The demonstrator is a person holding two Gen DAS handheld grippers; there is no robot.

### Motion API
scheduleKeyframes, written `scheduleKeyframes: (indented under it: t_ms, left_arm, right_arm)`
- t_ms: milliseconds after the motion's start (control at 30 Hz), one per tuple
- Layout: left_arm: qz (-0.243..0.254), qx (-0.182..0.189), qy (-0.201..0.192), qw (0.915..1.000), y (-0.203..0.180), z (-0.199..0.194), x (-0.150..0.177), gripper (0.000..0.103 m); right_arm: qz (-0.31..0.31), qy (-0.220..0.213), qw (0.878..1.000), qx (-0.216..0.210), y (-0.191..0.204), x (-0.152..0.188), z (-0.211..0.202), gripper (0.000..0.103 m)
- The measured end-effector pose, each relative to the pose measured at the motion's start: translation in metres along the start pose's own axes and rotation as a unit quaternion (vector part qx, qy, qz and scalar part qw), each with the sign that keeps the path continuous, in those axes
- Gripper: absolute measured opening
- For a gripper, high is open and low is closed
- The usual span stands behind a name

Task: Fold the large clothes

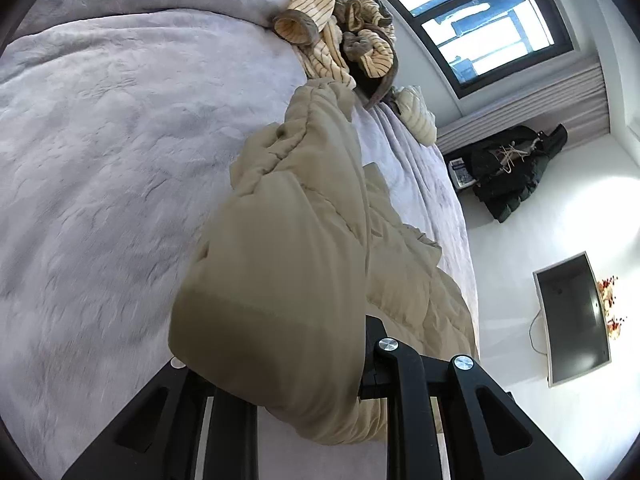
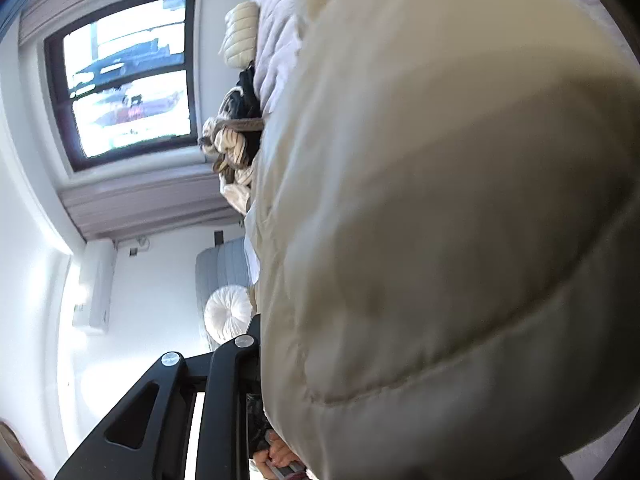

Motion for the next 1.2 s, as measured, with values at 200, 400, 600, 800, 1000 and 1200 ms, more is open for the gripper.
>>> scheduleKeyframes:
  t_ms: [200, 400, 600, 800, 1000, 1200]
  left_arm:
    - [-0.001, -0.005, 0.022, 0.9997, 0.014, -0.039, 0.046, 0.023]
    - [-0.004, -0.020, 0.062, 0.9979, 0.049, -0.088, 0.103, 0.023]
    - [-0.018, -0.033, 0.098, 0.9945, 0.095, -0.127, 0.147, 0.023]
    - [0.009, -0.059, 0.109, 0.9923, 0.113, -0.137, 0.152, 0.023]
    - [0.053, -0.075, 0.114, 0.9892, 0.104, -0.151, 0.152, 0.023]
    - [0.095, -0.117, 0.124, 0.9808, 0.097, -0.162, 0.154, 0.023]
  right_arm:
    - [0.005, 0.007, 1.000, 0.006, -0.008, 0.041, -0.031, 0.027]
    - [0.021, 0.000, 1.000, 0.023, -0.028, 0.097, -0.064, 0.027]
    - [0.043, -0.012, 0.998, 0.051, -0.058, 0.148, -0.093, 0.027]
    - [0.033, -0.019, 0.995, 0.090, -0.058, 0.128, -0.083, 0.027]
    - [-0.014, -0.012, 0.987, 0.160, -0.051, 0.111, -0.085, 0.028]
    - [-0.012, -0.013, 0.976, 0.219, -0.049, 0.110, -0.092, 0.041]
Point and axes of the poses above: each gripper's, at about its wrist camera, not at the fingertips, and z roughly the way its jaws point, y to its left, x to its underside, the point moved 7 cm from there along z, roughly the way its jaws point, and after that the axes turned 5 degrees about -z, right-handed, at the moved point
